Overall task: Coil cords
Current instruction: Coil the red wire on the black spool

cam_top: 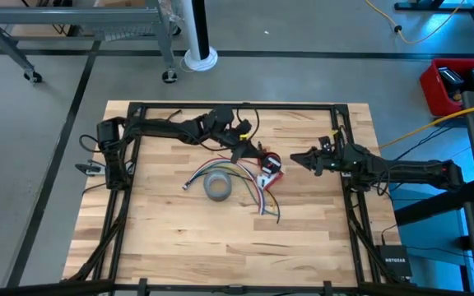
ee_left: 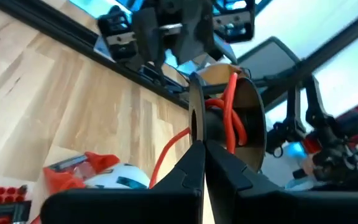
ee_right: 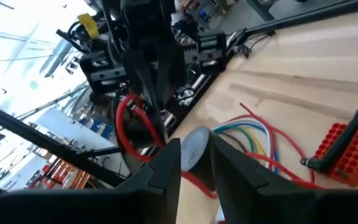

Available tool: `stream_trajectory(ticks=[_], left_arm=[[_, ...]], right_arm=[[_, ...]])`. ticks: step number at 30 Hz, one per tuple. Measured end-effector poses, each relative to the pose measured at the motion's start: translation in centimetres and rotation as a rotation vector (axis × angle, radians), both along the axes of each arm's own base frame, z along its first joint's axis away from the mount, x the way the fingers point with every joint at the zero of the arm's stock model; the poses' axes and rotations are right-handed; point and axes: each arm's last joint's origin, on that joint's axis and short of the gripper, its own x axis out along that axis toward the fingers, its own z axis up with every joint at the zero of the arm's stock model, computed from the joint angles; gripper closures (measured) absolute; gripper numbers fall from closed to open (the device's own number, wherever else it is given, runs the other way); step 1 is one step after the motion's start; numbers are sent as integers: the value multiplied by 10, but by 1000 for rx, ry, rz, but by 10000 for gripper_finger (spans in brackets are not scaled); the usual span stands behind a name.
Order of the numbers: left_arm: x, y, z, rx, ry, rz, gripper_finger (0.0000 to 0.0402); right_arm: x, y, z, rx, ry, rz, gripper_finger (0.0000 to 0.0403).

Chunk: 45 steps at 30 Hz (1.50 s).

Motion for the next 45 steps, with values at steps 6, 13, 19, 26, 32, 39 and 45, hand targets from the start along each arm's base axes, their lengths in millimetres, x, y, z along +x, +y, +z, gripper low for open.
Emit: stream_trajectory(ticks=[6, 13, 19, 26, 32, 39, 45], left_arm=[[4, -15, 1, 97, -45, -48, 401], [7, -24, 1, 129, -52, -40, 401], [7, -25, 1, 133, -50, -27, 401], [7, -24, 1, 131, -49, -21, 401], [7, -24, 1, 134, -48, -11, 401], [7, -24, 1, 136, -49, -5, 401], [8, -24, 2, 135, -63, -3, 401]], right_arm=[[5, 1, -3, 6, 27, 58, 310], [15, 1, -3, -1, -5, 114, 310], [22, 2, -3, -4, -25, 162, 310], [26, 2, -1, -12, -62, 212, 310], [29, 2, -5, -7, -43, 212, 310], [35, 1, -6, -13, -64, 212, 310], [40, 0, -13, -4, -28, 211, 310]])
